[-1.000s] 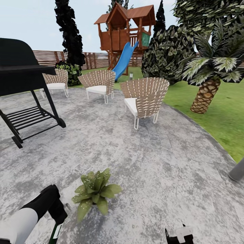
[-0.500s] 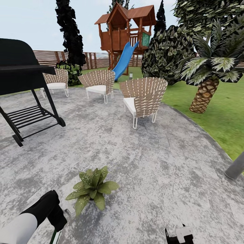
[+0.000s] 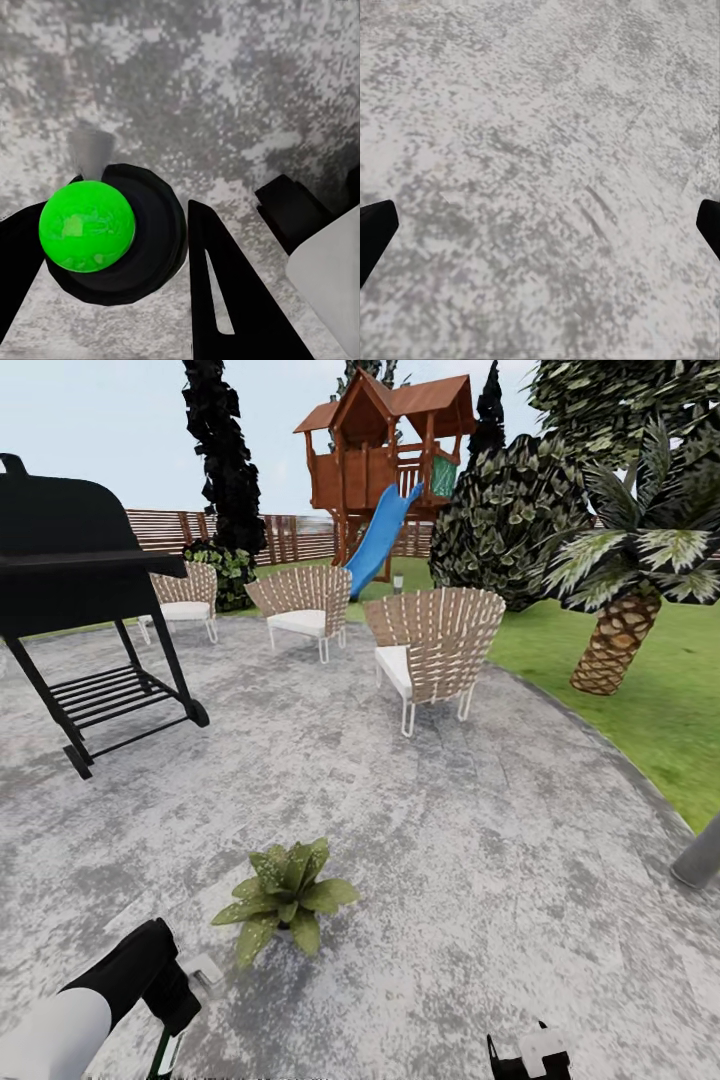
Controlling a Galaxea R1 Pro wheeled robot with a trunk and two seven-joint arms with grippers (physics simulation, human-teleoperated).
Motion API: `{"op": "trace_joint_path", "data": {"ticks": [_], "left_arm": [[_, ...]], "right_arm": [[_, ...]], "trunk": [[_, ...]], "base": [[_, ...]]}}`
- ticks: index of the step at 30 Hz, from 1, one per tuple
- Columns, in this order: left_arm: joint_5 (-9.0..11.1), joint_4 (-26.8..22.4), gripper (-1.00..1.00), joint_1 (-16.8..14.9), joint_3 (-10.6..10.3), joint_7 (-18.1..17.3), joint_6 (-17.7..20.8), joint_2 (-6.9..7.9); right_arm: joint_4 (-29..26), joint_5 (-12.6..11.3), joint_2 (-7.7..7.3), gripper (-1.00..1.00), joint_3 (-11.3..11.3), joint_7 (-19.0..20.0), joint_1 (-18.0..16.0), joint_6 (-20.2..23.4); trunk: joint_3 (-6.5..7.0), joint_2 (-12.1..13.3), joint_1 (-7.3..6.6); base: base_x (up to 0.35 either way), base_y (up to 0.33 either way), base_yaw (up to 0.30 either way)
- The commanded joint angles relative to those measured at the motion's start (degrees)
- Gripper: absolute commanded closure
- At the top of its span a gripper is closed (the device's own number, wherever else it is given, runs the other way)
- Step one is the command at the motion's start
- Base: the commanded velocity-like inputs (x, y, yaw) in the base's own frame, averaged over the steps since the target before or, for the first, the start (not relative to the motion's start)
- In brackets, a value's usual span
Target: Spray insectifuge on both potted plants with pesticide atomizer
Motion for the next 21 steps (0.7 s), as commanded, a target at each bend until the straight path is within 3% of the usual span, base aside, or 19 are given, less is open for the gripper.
{"op": "trace_joint_path", "data": {"ticks": [1,7,11,16,21], "left_arm": [[-0.3,-0.2,1.0,0.0,-0.2,-0.4,0.3,-0.04],[-0.3,-0.3,1.0,0.0,-0.1,0.3,0.3,-0.69],[-0.3,-0.3,1.0,0.0,-0.1,0.5,0.3,-1.88],[-0.3,-0.3,1.0,0.0,-0.2,0.5,0.3,-2.5],[-0.3,-0.3,1.0,0.0,-0.1,0.7,0.3,-3.64]], "right_arm": [[0.1,0.6,0.01,-1.0,-0.2,-0.4,0.0,-0.1],[0.1,0.7,0.01,-1.0,-0.2,-0.4,0.0,-0.1],[0.1,0.7,0.01,-1.0,-0.2,-0.4,0.0,-0.1],[0.1,0.6,0.01,-1.0,-0.2,-0.4,0.0,-0.1],[0.1,0.6,0.01,-1.0,-0.3,-0.4,0.0,-0.1]], "trunk": [[-0.05,0.0,-0.01],[-0.05,0.0,-0.01],[-0.05,0.0,-0.01],[-0.05,0.0,-0.01],[-0.05,0.0,-0.01]], "base": [[-0.005,0.0,0.266],[-0.001,0.0,0.273],[0.032,0.0,0.229],[0.233,0.0,0.03],[0.04,0.0,0.002]]}}
